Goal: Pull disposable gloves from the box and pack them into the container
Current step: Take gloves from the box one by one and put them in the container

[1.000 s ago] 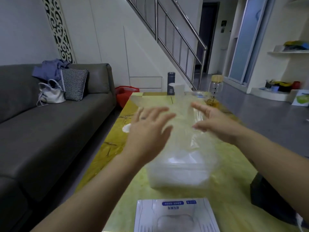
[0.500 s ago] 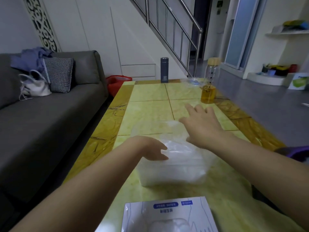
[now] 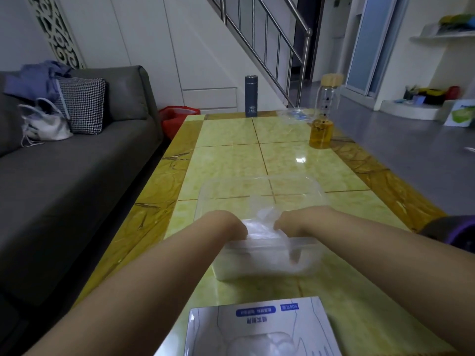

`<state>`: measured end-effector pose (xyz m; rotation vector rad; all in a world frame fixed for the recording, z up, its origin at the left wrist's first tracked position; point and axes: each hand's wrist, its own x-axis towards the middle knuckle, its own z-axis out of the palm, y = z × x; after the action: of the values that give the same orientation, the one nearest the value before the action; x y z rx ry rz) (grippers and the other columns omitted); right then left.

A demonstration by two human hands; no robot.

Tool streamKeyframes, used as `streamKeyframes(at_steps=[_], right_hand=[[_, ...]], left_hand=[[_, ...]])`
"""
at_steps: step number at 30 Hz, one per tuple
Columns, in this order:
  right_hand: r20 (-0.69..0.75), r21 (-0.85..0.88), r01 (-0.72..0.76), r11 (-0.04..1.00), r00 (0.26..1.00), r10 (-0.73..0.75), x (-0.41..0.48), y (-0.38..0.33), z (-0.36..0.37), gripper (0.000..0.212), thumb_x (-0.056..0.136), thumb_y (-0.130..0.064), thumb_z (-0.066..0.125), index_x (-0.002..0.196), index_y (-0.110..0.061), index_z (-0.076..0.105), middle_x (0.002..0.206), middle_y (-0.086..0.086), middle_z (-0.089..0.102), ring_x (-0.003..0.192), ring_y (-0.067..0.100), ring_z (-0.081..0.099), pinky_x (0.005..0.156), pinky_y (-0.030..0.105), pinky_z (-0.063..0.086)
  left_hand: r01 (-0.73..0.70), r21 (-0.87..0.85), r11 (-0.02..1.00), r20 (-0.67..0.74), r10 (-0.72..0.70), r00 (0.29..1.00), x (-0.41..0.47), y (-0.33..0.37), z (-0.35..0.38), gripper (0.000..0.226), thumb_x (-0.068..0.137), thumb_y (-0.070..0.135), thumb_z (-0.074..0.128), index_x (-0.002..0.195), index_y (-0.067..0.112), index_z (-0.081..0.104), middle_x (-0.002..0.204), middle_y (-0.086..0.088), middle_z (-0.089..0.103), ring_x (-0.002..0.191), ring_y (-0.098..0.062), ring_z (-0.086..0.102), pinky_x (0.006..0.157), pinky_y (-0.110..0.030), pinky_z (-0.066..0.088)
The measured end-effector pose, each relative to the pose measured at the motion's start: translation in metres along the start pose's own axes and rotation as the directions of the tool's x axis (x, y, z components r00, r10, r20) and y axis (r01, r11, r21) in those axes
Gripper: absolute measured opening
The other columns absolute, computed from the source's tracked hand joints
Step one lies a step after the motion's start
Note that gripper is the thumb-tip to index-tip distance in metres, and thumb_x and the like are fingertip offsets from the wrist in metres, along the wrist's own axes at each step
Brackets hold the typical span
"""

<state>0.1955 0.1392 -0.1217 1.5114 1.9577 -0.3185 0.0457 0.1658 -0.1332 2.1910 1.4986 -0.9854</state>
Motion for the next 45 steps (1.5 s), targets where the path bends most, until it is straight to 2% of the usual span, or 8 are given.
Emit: streamKeyframes(at_steps=[7, 11, 15, 19, 23, 30, 38, 45], right_hand=[[-0.367, 0.16, 0.117, 0.98, 0.929, -0.05, -0.061, 0.0, -0.017, 0.063, 0.087, -0.035, 0.066, 0.142, -0.017, 0.042, 0.145, 0.002, 0.043, 0.129, 0.021, 0.044, 0.104, 0.033, 0.038], [-0.666, 0.208, 0.348, 0.914, 0.735, -0.128, -0.118, -0.019, -0.01, 0.033, 0.089, -0.031, 0.063, 0.121, -0.024, 0.062, 0.11, -0.012, 0.063, 0.078, -0.011, 0.053, 0.069, 0.007, 0.038], [-0.539, 0.157, 0.495, 0.855, 0.768, -0.346, -0.15, -0.055, 0.031, 0.021, 0.093, -0.024, 0.059, 0.112, -0.023, 0.069, 0.1, -0.012, 0.064, 0.071, -0.013, 0.051, 0.064, 0.002, 0.037], [-0.409, -0.056, 0.413, 0.909, 0.821, -0.398, -0.138, -0.081, 0.078, 0.027, 0.098, -0.037, 0.046, 0.121, -0.028, 0.057, 0.108, -0.005, 0.054, 0.093, 0.015, 0.051, 0.069, 0.027, 0.034], [-0.428, -0.065, 0.365, 0.929, 0.831, -0.356, -0.13, -0.088, 0.083, 0.005, 0.095, -0.041, 0.049, 0.096, -0.038, 0.053, 0.083, -0.011, 0.035, 0.08, 0.012, 0.038, 0.056, 0.024, 0.027], [-0.551, 0.412, 0.371, 0.832, 0.829, -0.097, -0.122, -0.108, 0.093, 0.018, 0.077, -0.031, 0.062, 0.078, -0.021, 0.047, 0.072, -0.004, 0.055, 0.071, 0.015, 0.049, 0.055, 0.029, 0.031], [-0.546, -0.236, 0.413, 0.88, 0.693, -0.471, -0.154, -0.106, 0.084, 0.006, 0.092, -0.014, 0.051, 0.091, -0.017, 0.056, 0.104, -0.002, 0.054, 0.081, 0.022, 0.051, 0.062, 0.035, 0.04], [-0.588, 0.199, 0.32, 0.926, 0.795, -0.148, -0.155, -0.088, 0.081, 0.042, 0.092, -0.052, 0.049, 0.125, -0.026, 0.052, 0.125, -0.01, 0.053, 0.115, 0.012, 0.049, 0.086, 0.029, 0.042]], left_hand=[[-0.246, -0.18, 0.952, -0.451, 0.143, 0.881, -0.072, -0.004, -0.007, 0.054, 0.097, 0.042, 0.047, 0.142, 0.014, 0.041, 0.145, -0.003, 0.045, 0.13, -0.02, 0.044, 0.108, -0.034, 0.035], [-0.454, -0.339, 0.824, -0.753, 0.052, 0.656, -0.115, -0.019, 0.015, 0.035, 0.097, 0.028, 0.051, 0.131, 0.02, 0.054, 0.125, 0.005, 0.061, 0.109, -0.007, 0.057, 0.089, -0.015, 0.042], [-0.623, -0.359, 0.695, -0.883, -0.036, 0.469, -0.15, -0.016, 0.061, 0.021, 0.095, 0.017, 0.054, 0.112, 0.022, 0.065, 0.099, 0.01, 0.066, 0.088, -0.004, 0.063, 0.073, -0.009, 0.047], [-0.492, -0.29, 0.821, -0.737, 0.136, 0.662, -0.158, -0.002, 0.109, 0.027, 0.092, 0.027, 0.059, 0.118, 0.025, 0.063, 0.116, 0.006, 0.061, 0.106, -0.011, 0.058, 0.086, -0.02, 0.047], [-0.315, -0.227, 0.921, -0.439, 0.192, 0.878, -0.151, 0.011, 0.146, 0.074, 0.081, 0.054, 0.065, 0.145, 0.041, 0.03, 0.158, 0.002, 0.012, 0.145, -0.024, 0.008, 0.115, -0.043, 0.02], [-0.354, -0.277, 0.893, -0.455, 0.203, 0.867, -0.145, 0.012, 0.162, 0.086, 0.081, 0.053, 0.065, 0.149, 0.042, 0.014, 0.16, 0.001, -0.006, 0.146, -0.024, -0.012, 0.117, -0.043, 0.004], [-0.384, -0.309, 0.87, -0.489, 0.201, 0.849, -0.145, 0.01, 0.163, 0.091, 0.081, 0.051, 0.066, 0.151, 0.031, 0.011, 0.16, 0.004, -0.005, 0.146, -0.02, -0.011, 0.117, -0.04, 0.004], [-0.384, -0.323, 0.865, -0.501, 0.188, 0.845, -0.147, 0.012, 0.164, 0.096, 0.079, 0.055, 0.067, 0.152, 0.023, 0.013, 0.16, 0.004, -0.001, 0.147, -0.018, -0.007, 0.117, -0.036, 0.003]])
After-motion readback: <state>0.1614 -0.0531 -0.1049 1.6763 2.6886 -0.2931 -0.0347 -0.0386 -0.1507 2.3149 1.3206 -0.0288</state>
